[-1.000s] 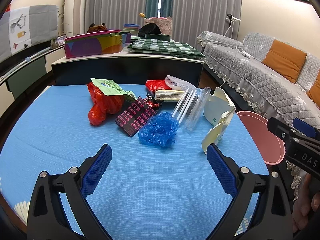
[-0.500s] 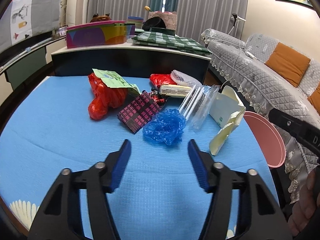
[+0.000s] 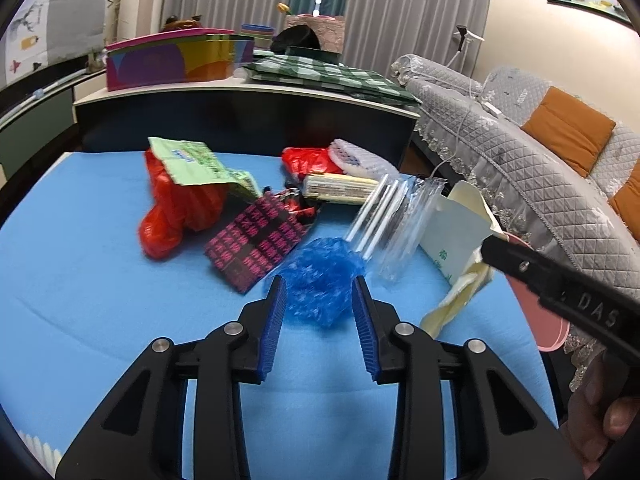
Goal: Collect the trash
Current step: 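Close the left tool on the blue plastic bag while the right tool grasps the white paper carton, then carry the blue bag and white carton in both tools over the pink bin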
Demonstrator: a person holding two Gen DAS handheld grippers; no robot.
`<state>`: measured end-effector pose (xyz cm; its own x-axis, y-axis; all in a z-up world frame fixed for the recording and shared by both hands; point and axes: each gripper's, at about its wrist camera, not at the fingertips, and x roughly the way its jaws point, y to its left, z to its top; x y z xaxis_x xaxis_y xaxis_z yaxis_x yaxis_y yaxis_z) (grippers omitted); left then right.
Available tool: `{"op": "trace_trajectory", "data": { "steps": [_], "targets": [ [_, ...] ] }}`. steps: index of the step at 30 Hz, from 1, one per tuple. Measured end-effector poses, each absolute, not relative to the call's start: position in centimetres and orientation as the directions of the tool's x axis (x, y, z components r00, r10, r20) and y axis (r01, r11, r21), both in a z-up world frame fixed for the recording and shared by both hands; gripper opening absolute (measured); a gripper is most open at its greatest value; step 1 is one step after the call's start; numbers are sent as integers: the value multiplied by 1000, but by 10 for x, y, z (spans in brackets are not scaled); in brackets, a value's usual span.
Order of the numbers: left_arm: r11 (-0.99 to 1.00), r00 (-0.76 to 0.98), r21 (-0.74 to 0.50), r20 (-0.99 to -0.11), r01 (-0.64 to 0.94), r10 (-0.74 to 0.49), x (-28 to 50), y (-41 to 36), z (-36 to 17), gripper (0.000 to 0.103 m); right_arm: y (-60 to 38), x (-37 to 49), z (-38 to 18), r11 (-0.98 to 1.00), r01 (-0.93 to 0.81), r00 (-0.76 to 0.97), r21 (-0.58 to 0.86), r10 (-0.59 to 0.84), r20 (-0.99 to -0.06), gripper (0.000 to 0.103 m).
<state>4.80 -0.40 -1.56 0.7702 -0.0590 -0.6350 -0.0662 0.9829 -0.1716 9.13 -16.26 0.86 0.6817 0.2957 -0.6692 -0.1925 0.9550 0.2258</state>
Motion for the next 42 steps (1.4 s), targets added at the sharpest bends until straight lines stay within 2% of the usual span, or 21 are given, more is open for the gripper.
{"op": "trace_trajectory", "data": {
  "steps": [2,10,12,14,17,21,42],
  "targets": [
    [982,765,-181,-640,-55,-75,53,-7,-18,34,-164,93,8,954,-194,681,228,298,-669,39],
    [982,744,-183,-662,-44,-90,67,-17,-27,33,-179,93,11,958,-171,690,230,283,-666,19],
    [985,733,-166,-676,-46,-80,69,-20,-30,27,-182,93,12,960,-166,693,225,276,-667,13],
    [986,721,-156,-690,-52,-71,71,-22,-32,13,-185,91,13,964,-157,698,216,263,-666,8],
    [988,715,-144,-697,-62,-56,70,-21,-34,5,-192,89,16,968,-141,710,207,245,-661,2],
    [989,726,-139,-686,-59,-53,65,-20,-28,1,-199,86,17,973,-123,720,193,222,-657,1],
    [989,772,-148,-632,-27,-73,37,-26,1,1,-228,48,44,987,-92,796,130,151,-586,0]
  ]
}}
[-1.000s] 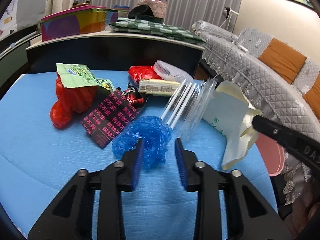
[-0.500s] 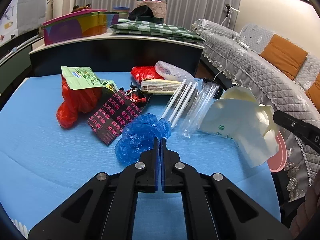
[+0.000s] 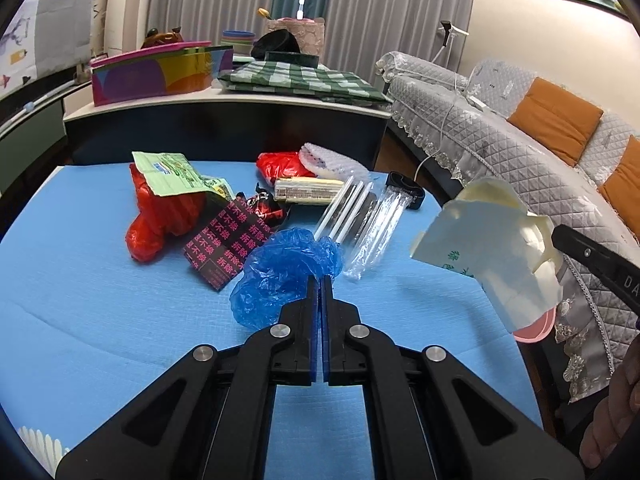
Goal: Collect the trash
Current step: 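Carry the blue bag and white carton in both tools over the pink bin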
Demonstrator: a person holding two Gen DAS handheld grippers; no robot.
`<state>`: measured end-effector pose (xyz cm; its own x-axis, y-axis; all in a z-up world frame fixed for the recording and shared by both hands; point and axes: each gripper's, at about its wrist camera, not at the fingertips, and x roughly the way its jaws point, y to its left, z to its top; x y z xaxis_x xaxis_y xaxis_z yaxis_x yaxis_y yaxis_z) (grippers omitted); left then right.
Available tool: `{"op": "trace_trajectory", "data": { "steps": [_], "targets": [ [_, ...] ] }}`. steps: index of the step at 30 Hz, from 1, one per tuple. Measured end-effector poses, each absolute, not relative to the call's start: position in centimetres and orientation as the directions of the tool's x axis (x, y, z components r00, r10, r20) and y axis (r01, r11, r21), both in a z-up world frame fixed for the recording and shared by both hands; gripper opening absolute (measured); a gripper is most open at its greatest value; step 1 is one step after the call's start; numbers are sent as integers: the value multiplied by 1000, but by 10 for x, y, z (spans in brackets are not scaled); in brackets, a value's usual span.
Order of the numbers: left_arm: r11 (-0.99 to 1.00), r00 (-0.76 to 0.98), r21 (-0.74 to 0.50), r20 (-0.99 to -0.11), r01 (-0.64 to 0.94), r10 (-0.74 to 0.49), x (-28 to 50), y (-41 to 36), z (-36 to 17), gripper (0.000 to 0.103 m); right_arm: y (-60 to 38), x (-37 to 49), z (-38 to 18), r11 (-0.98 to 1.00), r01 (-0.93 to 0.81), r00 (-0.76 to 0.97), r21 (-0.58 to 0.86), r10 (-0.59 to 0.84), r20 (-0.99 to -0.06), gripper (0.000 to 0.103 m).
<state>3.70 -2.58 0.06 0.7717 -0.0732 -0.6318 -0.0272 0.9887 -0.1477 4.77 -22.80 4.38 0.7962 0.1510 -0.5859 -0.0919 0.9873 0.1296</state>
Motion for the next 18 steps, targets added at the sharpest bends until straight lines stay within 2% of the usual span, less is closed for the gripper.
{"op": "trace_trajectory", "data": {
  "steps": [18],
  "targets": [
    [992,799,-124,-594,16,-88,18,-46,19,1,-264,22,61,992,-37,832,124,99,-546,0]
  ]
}}
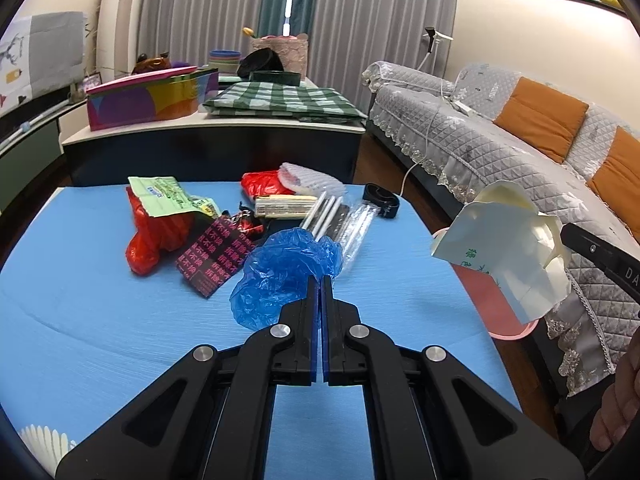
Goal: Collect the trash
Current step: 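Carry the blue bag and white carton in both tools over the pink bin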
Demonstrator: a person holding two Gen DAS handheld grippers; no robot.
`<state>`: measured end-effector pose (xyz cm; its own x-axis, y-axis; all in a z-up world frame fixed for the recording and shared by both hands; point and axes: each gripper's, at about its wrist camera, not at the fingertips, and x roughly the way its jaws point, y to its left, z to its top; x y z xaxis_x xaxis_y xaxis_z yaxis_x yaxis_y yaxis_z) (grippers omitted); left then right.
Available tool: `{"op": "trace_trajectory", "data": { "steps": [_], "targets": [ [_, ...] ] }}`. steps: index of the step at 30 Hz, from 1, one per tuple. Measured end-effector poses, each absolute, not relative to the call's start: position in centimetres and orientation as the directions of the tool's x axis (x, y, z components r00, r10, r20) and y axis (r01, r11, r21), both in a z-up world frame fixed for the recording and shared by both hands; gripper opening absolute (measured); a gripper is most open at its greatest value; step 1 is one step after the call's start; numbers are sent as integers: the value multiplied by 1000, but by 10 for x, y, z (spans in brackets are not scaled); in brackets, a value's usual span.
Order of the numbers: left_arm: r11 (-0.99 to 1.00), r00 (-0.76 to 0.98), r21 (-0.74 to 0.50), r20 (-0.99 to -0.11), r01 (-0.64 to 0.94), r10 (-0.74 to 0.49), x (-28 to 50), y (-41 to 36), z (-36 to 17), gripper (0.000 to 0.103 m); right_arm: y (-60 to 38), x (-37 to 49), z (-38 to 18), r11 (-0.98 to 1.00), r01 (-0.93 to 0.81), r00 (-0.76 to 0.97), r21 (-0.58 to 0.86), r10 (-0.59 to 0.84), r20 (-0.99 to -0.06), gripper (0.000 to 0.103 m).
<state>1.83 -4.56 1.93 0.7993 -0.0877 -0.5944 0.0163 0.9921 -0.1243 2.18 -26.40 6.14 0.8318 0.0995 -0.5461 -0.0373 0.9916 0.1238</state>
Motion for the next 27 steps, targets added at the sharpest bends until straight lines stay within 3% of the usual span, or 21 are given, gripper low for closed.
{"op": "trace_trajectory", "data": {
  "steps": [27],
  "targets": [
    [963,786,-177,-557,201,-267,33,-128,47,1,-378,49,129,997,72,872,14,-57,-486,0]
  ]
}}
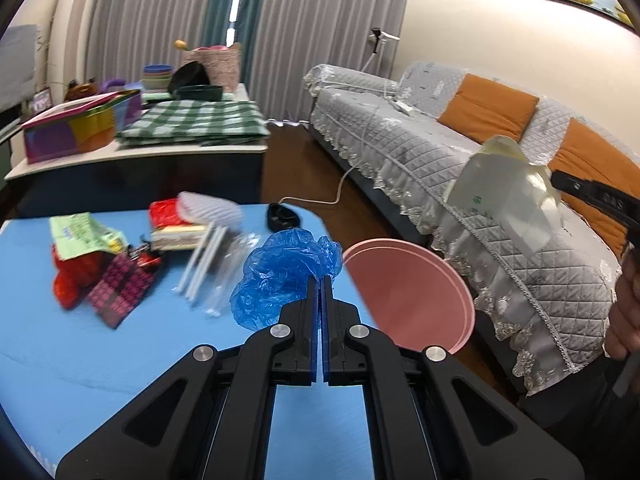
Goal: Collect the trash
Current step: 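Carry the blue bag and white carton in both tools over the pink bin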
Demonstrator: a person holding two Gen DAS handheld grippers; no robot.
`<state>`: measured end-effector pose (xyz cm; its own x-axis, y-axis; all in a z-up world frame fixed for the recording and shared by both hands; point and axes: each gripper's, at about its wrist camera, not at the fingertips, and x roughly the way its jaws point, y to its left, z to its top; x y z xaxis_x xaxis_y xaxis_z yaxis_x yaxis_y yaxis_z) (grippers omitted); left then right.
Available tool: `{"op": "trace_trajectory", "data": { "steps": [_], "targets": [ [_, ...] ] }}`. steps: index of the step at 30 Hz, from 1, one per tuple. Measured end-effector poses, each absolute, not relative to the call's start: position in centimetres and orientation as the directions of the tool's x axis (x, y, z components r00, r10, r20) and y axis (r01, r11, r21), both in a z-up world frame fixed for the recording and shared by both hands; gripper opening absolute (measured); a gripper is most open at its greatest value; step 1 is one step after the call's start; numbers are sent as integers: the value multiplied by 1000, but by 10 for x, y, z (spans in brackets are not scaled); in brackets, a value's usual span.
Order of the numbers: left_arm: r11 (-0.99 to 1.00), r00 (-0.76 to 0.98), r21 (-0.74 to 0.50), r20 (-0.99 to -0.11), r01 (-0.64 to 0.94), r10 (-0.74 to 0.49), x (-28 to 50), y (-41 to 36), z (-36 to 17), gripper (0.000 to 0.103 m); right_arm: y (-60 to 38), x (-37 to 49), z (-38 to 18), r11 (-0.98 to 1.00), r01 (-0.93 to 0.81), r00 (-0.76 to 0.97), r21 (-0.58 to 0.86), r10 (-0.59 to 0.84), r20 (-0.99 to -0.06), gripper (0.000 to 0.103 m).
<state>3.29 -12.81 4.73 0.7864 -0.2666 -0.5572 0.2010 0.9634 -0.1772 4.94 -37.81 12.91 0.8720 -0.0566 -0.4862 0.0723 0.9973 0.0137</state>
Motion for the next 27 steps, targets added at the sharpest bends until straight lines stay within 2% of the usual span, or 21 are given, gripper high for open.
{"op": "trace_trajectory", "data": {
  "steps": [13,27],
  "targets": [
    [940,748,-148,-573,307,-334,80,-203,33,1,-405,89,95,986,128,847,103,-55,-529,0],
    [943,695,-147,-643,300,-321,132,-245,-7,1,-427,134,60,980,153,801,129,-47,-596,0]
  ]
}}
